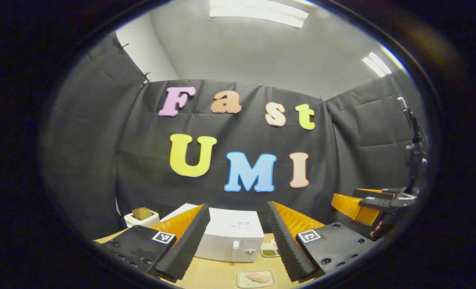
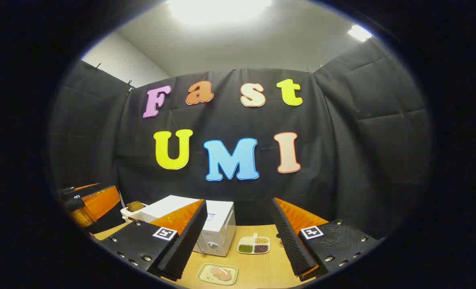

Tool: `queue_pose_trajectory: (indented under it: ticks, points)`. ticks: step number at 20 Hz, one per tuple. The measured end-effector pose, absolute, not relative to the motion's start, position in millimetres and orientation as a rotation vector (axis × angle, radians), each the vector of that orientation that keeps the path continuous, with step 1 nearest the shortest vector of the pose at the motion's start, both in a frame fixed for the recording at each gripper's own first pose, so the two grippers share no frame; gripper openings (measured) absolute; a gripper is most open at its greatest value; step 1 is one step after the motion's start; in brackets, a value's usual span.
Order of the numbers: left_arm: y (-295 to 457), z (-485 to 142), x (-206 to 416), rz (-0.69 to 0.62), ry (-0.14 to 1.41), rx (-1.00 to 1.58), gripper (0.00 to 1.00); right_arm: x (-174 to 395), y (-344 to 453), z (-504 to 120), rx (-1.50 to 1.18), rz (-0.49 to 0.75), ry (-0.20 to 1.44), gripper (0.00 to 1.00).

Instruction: Open the microwave oven with the left hand, put the food in, and close the microwave oven.

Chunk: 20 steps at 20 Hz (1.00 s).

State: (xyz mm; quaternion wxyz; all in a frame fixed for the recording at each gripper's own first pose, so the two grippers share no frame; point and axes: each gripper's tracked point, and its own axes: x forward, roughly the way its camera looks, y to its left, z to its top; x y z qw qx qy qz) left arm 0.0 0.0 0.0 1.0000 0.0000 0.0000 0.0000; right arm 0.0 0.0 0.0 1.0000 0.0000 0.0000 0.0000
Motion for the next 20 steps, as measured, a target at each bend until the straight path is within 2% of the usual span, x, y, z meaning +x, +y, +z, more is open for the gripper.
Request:
queue_pose_trajectory:
  ticks: [11, 19, 20]
  points:
    - [16, -7, -13, 0.058, -0.001, 0.008, 0.95, 3, 21, -5, 0.001, 0.062, 0.005, 0.96]
    - [14, -9, -4, 0.043, -0.013, -0.002, 0.95, 3, 12, -1, -0.003, 0.031, -0.016, 0.96]
    - [12, -13, 0, 0.033, -0.006, -0.004, 0.92, 2, 9, -3, -0.005, 0.023, -0.017, 0.96]
